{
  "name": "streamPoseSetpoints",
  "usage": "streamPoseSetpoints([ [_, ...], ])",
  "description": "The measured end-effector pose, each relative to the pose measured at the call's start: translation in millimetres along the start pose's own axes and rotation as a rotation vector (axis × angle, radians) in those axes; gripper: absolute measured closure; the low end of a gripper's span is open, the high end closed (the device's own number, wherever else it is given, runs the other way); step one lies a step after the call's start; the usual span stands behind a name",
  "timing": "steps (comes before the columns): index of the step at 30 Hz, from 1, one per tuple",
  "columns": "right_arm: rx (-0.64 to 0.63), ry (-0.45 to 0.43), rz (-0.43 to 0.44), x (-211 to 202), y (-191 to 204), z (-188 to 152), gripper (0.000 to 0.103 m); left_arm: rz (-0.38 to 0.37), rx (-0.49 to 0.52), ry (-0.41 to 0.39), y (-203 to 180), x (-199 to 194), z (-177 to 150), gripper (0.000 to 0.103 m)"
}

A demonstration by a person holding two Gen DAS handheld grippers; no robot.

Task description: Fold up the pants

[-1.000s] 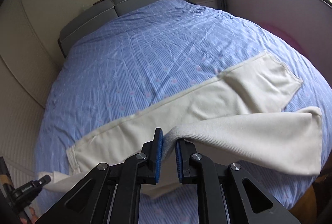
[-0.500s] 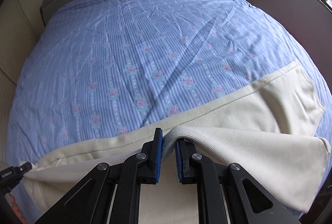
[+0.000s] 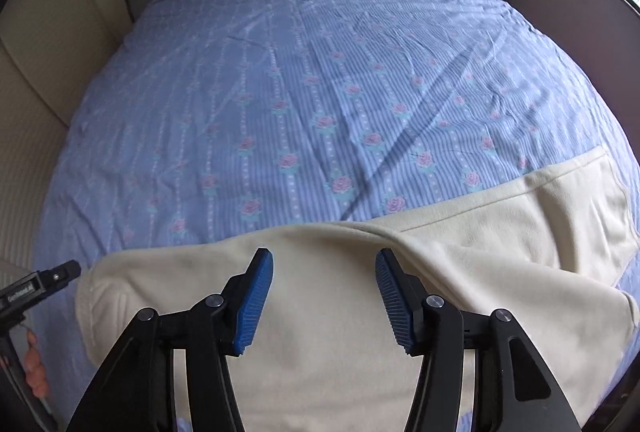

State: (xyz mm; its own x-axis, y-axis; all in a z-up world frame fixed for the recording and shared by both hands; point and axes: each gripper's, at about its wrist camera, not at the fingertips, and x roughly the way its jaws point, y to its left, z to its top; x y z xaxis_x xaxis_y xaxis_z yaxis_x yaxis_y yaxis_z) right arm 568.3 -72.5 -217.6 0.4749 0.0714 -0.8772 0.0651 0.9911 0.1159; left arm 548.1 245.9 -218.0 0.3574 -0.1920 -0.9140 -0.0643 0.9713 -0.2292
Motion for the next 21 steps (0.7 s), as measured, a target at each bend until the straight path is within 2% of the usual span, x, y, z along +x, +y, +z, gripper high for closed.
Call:
streamPoseSetpoints([
  [4,-0.026,-0.071,0.038,-66,4,-25,0.048,-0.056,0.187,-0.117,-37,-54,-37,0.034],
  [9,-0.011,-0.142,0.012,-144,-20,-64,0.044,-0.147,0.303,-0.219,-91,-111,-81,0.033],
  [10,-0.007,-0.155,0.006,-158,-28,-71,0.042,-0.167,0.317,-0.231,-102,-121,-89,0.03],
  [11,-0.001,-0.166,-0.001,-171,-36,-78,0.041,-0.18,0.327,-0.239,-114,-129,-97,0.025],
  [13,0.017,-0.184,-0.021,-193,-54,-89,0.038,-0.186,0.344,-0.253,-140,-141,-112,0.021],
  [16,0.044,-0.191,-0.026,-221,-87,-105,0.037,-0.209,0.362,-0.244,-179,-151,-139,0.02],
  [21,0.095,-0.178,-0.008,-248,-159,-133,0.037,-0.222,0.321,-0.201,-246,-147,-186,0.019],
])
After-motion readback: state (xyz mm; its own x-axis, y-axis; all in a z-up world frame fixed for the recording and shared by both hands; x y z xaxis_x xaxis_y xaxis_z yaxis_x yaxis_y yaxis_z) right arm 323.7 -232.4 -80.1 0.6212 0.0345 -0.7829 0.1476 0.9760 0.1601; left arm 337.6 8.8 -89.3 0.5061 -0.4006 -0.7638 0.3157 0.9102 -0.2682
